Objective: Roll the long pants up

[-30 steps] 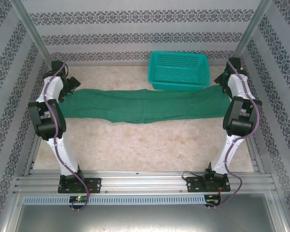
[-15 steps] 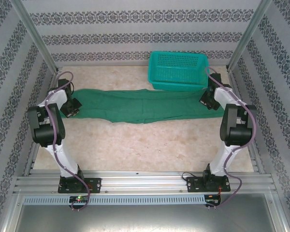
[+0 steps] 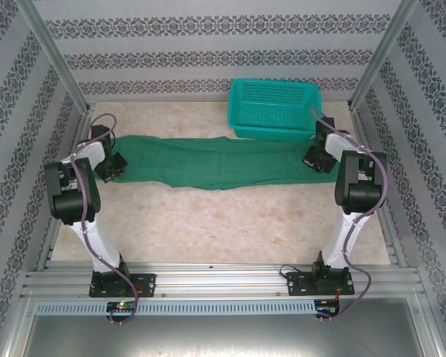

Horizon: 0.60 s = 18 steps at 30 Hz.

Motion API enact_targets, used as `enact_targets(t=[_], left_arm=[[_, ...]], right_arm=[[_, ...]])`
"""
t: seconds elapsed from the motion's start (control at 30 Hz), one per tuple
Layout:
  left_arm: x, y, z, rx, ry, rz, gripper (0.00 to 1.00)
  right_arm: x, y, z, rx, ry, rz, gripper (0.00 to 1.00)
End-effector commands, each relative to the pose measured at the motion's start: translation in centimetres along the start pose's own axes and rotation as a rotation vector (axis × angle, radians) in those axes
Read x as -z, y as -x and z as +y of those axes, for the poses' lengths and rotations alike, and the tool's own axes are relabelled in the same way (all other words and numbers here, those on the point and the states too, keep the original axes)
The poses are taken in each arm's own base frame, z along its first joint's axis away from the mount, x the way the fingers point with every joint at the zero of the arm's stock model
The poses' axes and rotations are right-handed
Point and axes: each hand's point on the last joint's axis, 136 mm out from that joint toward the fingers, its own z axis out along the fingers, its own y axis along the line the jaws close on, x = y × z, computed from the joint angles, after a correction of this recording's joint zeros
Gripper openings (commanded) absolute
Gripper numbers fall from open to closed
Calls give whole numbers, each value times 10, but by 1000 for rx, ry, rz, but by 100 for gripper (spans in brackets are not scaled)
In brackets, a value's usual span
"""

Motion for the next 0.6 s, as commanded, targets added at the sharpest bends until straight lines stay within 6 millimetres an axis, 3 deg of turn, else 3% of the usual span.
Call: enact_targets(t=[0.0, 0.2, 0.33, 0.47, 0.57], left_arm=[[-17, -62, 43, 37, 83, 174, 0], [5, -86, 97, 265, 71, 143, 0], [36, -106, 135, 413, 122, 30, 0], [69, -93, 138, 426, 113, -103, 0], [92, -66, 112, 371, 6, -140, 0]], right_arm=[[7, -35, -38, -29, -80, 97, 0], [16, -75, -67, -39, -104, 136, 0], [26, -95, -85, -40, -127, 129, 0], [44, -99, -88, -56, -101, 90, 0], [67, -90, -68, -31, -6, -3, 0]])
